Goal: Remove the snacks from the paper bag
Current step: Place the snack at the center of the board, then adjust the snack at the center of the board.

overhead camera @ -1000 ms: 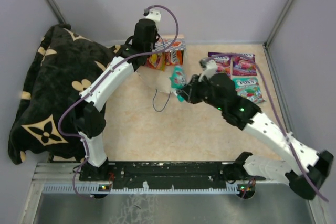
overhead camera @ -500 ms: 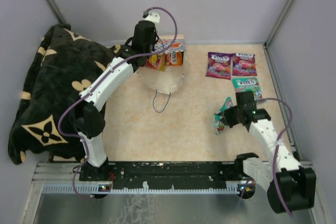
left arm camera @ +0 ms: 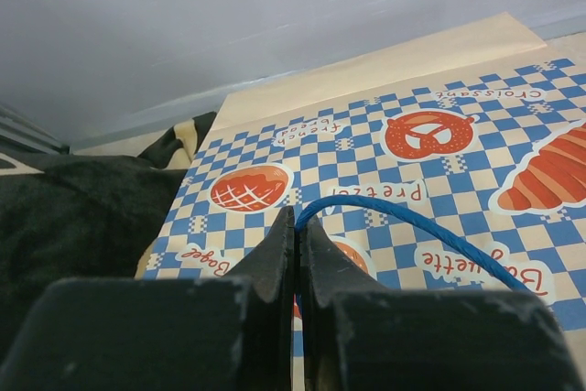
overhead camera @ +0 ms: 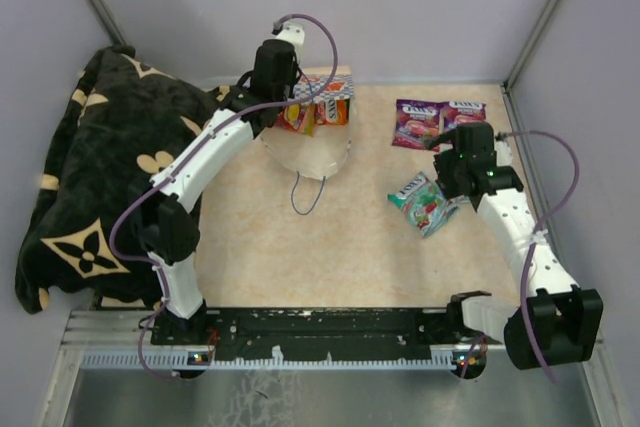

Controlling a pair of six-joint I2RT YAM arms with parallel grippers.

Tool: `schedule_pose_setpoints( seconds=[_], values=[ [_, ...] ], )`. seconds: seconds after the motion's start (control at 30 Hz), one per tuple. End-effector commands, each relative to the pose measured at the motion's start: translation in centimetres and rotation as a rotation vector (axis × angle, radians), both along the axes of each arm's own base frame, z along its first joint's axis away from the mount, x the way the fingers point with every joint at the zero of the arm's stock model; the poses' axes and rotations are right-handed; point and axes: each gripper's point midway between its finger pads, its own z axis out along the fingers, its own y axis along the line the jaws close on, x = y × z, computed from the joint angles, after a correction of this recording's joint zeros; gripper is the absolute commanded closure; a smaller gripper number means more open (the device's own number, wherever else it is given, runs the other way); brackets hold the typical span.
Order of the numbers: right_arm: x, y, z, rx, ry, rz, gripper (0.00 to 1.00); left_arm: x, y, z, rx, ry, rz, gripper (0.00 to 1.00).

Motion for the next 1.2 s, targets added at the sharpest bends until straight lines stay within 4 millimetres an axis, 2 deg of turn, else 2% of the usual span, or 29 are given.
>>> schedule_pose_setpoints(
  seconds=[0.0,0.07,0.1,0.2,0.23,0.37,0.43,0.5,0.57,0.63,0.8,0.9,0.97,1.07,1.17],
  values=[
    [2.8,-1.4,6.5,-0.321,-0.241,0.225,0.01,-0.3,-0.1,1.0,-0.025,-0.010,-0.039,1.00],
    [3.0,-0.1,6.2,-0.430,-0.282,0.434,0.01,-0.3,-0.6,0.7,-0.028,-0.002,-0.066,1.00],
    [2.9,0.4,5.2,-0.458,-0.270,0.512,0.01,-0.3,-0.8,0.5,-0.027,0.004,-0.081,1.00],
    [2.8,0.9,1.2,-0.485,-0.202,0.630,0.07,-0.4,-1.4,-0.1,-0.030,0.020,-0.117,1.00],
    [2.7,1.0,-0.6,-0.480,-0.176,0.657,0.10,-0.4,-1.5,-0.2,-0.034,0.023,-0.124,1.00],
    [3.6,1.6,-6.3,-0.447,-0.108,0.693,0.17,-0.7,-1.5,-0.5,-0.032,0.033,-0.134,1.00],
    [3.7,1.2,-9.5,-0.439,-0.027,0.689,0.18,-1.0,-1.2,-0.4,-0.026,0.030,-0.127,1.00],
    [3.3,1.1,-12.9,-0.416,0.073,0.703,0.25,-1.2,-0.8,-0.4,-0.017,0.029,-0.120,1.00],
    [2.8,0.4,-14.9,-0.407,0.181,0.670,0.27,-1.3,-0.2,-0.5,-0.012,0.033,-0.110,1.00],
    [2.2,-0.4,-16.3,-0.393,0.285,0.615,0.24,-1.5,0.1,-0.6,-0.014,0.033,-0.104,1.00],
    [1.0,-0.5,-17.9,-0.256,0.458,0.375,0.13,-1.3,0.2,-0.5,-0.028,0.030,-0.104,1.00],
    [0.6,-0.2,-18.7,-0.156,0.526,0.206,0.13,-1.2,0.1,-0.6,-0.029,0.032,-0.109,1.00],
    [1.2,0.1,-18.4,-0.101,0.519,0.117,0.14,-1.2,0.0,-0.7,-0.026,0.033,-0.111,1.00],
    [3.5,0.4,-16.6,-0.039,0.406,0.017,0.16,-1.1,0.4,-0.8,-0.017,0.038,-0.104,1.00],
    [6.3,0.5,-12.5,-0.018,0.243,-0.015,0.18,-1.1,0.7,-0.6,-0.015,0.035,-0.098,1.00]
  ],
)
